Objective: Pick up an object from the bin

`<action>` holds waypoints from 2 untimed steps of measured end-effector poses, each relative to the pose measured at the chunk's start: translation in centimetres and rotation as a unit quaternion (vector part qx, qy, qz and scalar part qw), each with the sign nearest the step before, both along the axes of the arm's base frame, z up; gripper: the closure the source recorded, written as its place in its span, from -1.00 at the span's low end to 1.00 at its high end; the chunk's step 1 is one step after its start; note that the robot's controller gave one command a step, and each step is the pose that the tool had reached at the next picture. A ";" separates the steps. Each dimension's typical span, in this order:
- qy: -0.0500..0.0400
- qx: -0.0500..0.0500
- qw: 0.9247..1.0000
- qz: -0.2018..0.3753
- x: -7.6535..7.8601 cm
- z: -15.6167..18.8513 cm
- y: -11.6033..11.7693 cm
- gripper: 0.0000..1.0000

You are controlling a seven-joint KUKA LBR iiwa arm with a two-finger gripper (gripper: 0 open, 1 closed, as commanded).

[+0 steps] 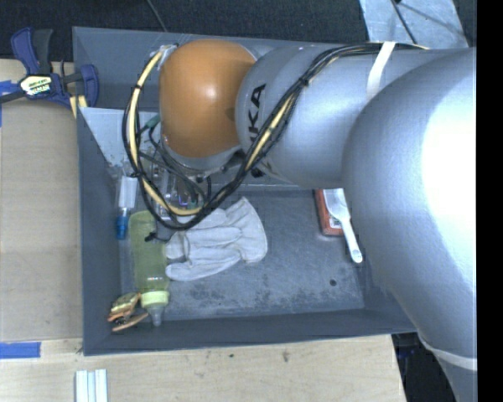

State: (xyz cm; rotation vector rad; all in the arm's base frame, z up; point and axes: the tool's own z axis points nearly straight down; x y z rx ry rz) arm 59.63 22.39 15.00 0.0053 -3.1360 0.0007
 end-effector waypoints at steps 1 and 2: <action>-0.004 0.001 1.000 -0.001 0.2 0.5 -0.1 -1.00; -0.005 0.001 1.000 0.008 1.8 -0.4 -2.2 -1.00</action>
Offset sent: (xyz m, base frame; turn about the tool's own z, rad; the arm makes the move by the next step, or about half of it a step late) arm 0.0207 -0.0276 -0.0065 -0.0173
